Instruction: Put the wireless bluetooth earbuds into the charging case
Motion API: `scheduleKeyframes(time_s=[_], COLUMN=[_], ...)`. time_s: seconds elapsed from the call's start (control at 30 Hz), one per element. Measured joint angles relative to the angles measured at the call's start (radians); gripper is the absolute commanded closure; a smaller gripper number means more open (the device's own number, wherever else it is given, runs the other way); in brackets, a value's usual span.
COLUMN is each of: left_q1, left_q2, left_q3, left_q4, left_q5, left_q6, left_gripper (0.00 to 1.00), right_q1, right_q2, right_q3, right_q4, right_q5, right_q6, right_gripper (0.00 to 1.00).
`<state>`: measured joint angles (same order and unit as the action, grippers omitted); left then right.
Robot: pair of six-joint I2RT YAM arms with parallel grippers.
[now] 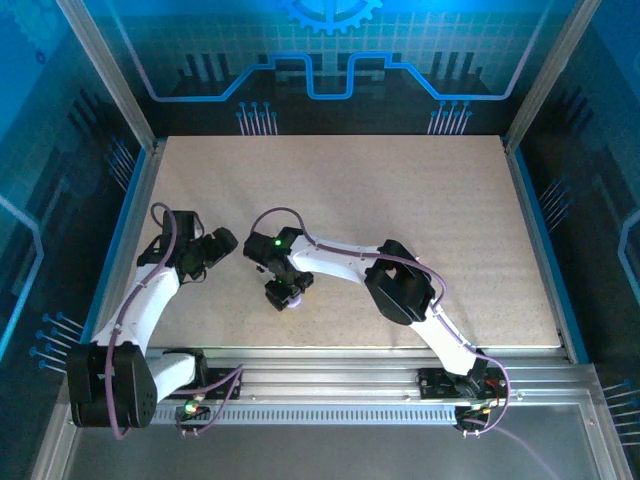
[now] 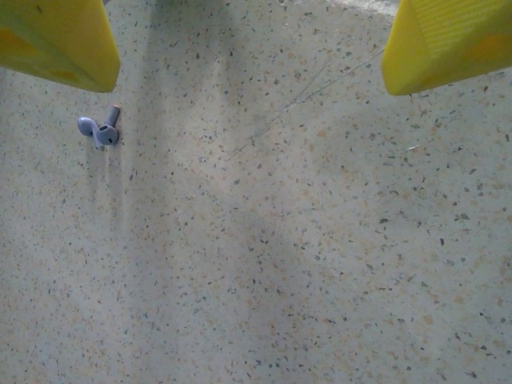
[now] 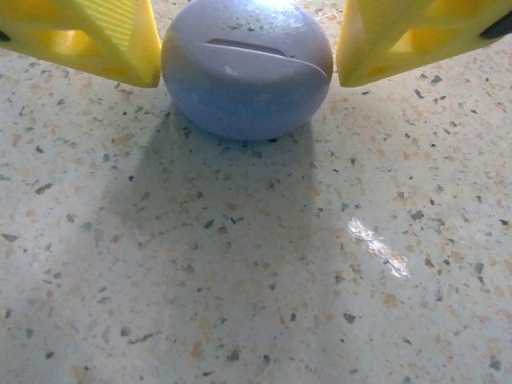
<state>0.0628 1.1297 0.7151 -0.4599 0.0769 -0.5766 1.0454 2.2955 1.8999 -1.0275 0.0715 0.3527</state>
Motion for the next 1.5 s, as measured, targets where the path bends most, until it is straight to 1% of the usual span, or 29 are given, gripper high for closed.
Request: scheduleKeyframes(time_s=[0.4,0.57,0.77,0.87,0.93,1.07,1.17,1.3,1.4,1.5], left_q1=[0.0,0.0,0.0,0.0,0.0,-0.016,-0.087,-0.248,-0.358,-0.452], left_q2=[-0.007,-0.014,-0.04,-0.071,-0.101,-0.186,-0.261,-0.327,-0.319,-0.282], left_q3=[0.0,0.0,0.0,-0.019,-0.046,-0.13,-0.208,-0.307,-0.35,-0.375], left_q4=[0.0,0.0,0.002,0.03,0.063,0.184,0.319,0.542,0.686,0.81], left_q5=[0.0,0.0,0.005,0.03,0.054,0.095,0.096,0.085,0.076,0.074], left_q6=[0.003,0.003,0.011,0.034,0.046,0.061,0.09,0.184,0.281,0.378], left_gripper=[0.13,0.13,0.15,0.18,0.23,0.28,0.3,0.33,0.33,0.33], right_q1=[0.0,-0.001,-0.002,-0.005,-0.014,-0.052,-0.101,-0.179,-0.248,-0.309], right_q2=[0.006,0.024,0.001,-0.044,-0.101,-0.297,-0.496,-0.732,-0.849,-0.922], right_q3=[0.0,-0.001,-0.034,-0.099,-0.166,-0.338,-0.478,-0.66,-0.797,-0.924], right_q4=[0.001,0.003,0.032,0.079,0.114,0.216,0.323,0.502,0.64,0.76], right_q5=[0.0,0.007,0.014,0.02,0.026,0.031,0.028,0.003,-0.049,-0.095], right_q6=[0.0,0.003,0.011,0.02,0.033,0.071,0.105,0.155,0.206,0.266], right_gripper=[0.4,0.46,0.49,0.49,0.49,0.49,0.49,0.49,0.49,0.49])
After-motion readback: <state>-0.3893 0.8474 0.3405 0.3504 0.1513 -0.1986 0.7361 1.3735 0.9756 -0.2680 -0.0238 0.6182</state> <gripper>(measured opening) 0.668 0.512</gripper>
